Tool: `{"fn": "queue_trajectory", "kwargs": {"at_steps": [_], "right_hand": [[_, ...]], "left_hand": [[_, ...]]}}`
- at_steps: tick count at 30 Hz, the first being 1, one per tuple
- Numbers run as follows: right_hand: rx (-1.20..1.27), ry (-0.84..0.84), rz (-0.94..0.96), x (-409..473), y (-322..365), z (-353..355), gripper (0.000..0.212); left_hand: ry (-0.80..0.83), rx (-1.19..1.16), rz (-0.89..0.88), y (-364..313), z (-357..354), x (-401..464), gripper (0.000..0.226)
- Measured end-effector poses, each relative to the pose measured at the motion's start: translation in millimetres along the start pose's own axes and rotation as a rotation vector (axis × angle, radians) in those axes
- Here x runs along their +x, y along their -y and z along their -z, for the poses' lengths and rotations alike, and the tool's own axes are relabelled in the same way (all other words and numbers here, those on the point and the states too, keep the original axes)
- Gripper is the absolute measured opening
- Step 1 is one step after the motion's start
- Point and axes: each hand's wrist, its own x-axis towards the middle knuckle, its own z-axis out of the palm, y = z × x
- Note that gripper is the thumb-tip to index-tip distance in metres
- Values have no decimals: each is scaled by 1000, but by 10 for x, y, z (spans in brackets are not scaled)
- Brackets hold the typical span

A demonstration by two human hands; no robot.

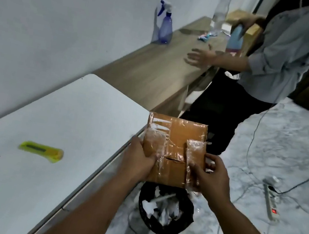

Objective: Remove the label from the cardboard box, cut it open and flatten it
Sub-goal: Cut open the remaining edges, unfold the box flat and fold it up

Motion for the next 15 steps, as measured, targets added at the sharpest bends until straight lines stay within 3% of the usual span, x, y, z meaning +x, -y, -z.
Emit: {"fn": "queue_trajectory", "kwargs": {"at_steps": [7,15], "right_hand": [[-67,-94,-277,138,-848,-111,36],[-221,-61,-586,178,-2231,-558,22]], "left_hand": [[192,140,72,471,-793,422,32],[442,312,297,1560,-1647,706,48]]}}
